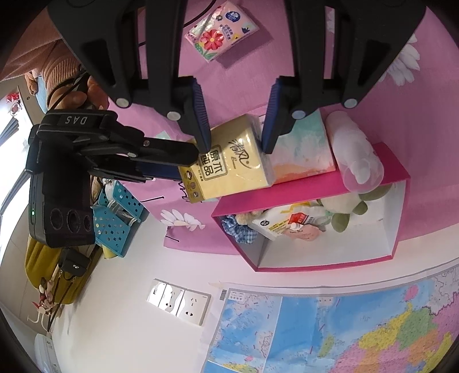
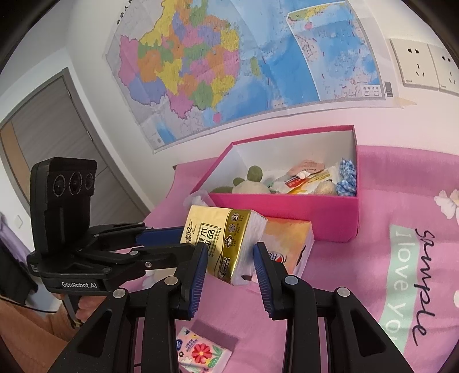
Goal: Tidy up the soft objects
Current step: 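Carry the yellow tissue pack over the pink box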
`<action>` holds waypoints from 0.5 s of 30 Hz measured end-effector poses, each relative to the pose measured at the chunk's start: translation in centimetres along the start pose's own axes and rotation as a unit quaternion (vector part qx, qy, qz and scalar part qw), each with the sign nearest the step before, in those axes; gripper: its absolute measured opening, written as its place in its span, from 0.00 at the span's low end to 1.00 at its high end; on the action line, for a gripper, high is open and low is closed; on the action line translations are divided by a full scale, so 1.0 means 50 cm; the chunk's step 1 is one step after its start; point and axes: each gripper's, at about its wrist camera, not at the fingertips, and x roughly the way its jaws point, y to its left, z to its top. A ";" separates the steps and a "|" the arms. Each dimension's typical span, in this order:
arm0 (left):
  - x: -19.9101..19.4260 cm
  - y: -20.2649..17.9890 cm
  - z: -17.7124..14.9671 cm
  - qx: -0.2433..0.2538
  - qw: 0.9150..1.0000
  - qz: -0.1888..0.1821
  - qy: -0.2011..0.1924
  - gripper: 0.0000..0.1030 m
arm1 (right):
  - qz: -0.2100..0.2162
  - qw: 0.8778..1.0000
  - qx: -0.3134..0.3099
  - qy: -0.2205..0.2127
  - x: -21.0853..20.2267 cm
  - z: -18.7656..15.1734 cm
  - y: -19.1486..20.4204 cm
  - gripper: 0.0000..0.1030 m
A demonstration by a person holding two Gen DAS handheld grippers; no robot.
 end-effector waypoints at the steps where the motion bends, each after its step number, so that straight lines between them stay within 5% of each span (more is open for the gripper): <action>1: 0.001 0.001 0.002 0.000 1.000 0.001 -0.001 0.37 | -0.001 1.000 -0.001 -0.001 0.000 0.001 0.001 0.33; 15: 0.014 0.010 0.030 -0.007 1.000 0.005 -0.001 0.37 | 0.001 1.000 -0.004 -0.009 0.003 0.025 -0.008 0.33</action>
